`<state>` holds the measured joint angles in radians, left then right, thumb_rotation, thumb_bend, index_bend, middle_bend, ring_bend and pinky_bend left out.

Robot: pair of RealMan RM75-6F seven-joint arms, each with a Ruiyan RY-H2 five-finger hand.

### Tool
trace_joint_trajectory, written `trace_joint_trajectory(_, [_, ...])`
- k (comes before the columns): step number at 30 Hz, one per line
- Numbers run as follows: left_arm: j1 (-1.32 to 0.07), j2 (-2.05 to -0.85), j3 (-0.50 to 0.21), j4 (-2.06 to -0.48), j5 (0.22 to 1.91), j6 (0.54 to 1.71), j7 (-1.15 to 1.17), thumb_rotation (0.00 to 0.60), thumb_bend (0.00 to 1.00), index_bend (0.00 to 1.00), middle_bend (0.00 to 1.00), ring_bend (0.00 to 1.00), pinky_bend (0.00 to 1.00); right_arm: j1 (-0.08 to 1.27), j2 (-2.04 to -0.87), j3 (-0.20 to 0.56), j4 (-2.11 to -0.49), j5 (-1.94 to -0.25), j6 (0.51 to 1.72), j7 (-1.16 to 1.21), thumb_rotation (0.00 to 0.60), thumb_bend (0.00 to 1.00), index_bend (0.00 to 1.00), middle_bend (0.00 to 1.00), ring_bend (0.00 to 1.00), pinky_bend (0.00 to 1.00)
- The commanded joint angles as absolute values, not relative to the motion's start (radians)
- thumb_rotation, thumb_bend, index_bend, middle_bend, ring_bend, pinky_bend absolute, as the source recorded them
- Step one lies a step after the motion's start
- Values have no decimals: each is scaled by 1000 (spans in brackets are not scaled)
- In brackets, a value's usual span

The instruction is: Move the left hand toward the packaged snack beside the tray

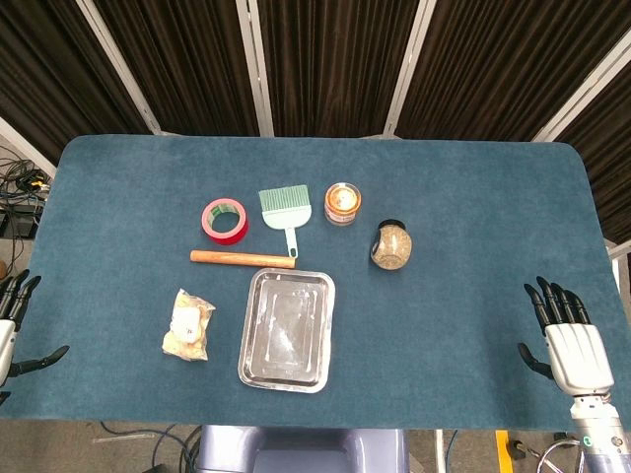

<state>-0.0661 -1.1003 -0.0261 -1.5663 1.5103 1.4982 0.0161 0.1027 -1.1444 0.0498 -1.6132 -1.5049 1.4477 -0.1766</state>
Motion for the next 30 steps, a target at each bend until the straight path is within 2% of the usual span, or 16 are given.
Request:
trace_joint_trajectory(1, [-66,-1101,-25,-1566,1511,1498,20,600,43,0,0,0,0,102,-1143,50,-1613,-1506,1449,-174,600,301,0,0,0,97])
trace_joint_trajectory(7, [-68,-1099,-19,-1569,1517,1492,28,600,44,0,0,0,0,101,-1143,48,-1614,-1508,1450,-172,600,302,0,0,0,97])
trace_joint_trajectory(12, [-96,-1093,-13,-1586,1529,1444,43,600,44,0,0,0,0,103,-1147,50,-1614,-1504,1447,-181,600,302,0,0,0,97])
trace_joint_trajectory(15, [-123,-1083,-5,-1618,1518,1380,65,600,44,0,0,0,0,103,-1148,51,-1614,-1504,1450,-182,600,302,0,0,0,97])
trace_joint_trajectory(20, [-218,-1067,-9,-1703,1466,1201,168,600,44,0,0,0,0,105,-1147,52,-1613,-1502,1446,-177,600,302,0,0,0,97])
trace_joint_trajectory(26, [-298,-1153,-37,-1728,1367,1086,320,600,47,0,0,0,15,107,-1148,54,-1612,-1503,1445,-170,600,302,0,0,0,97])
trace_joint_trajectory(30, [-345,-1239,-55,-1711,1288,1042,425,600,52,1,0,0,77,106,-1145,55,-1612,-1503,1447,-163,600,302,0,0,0,97])
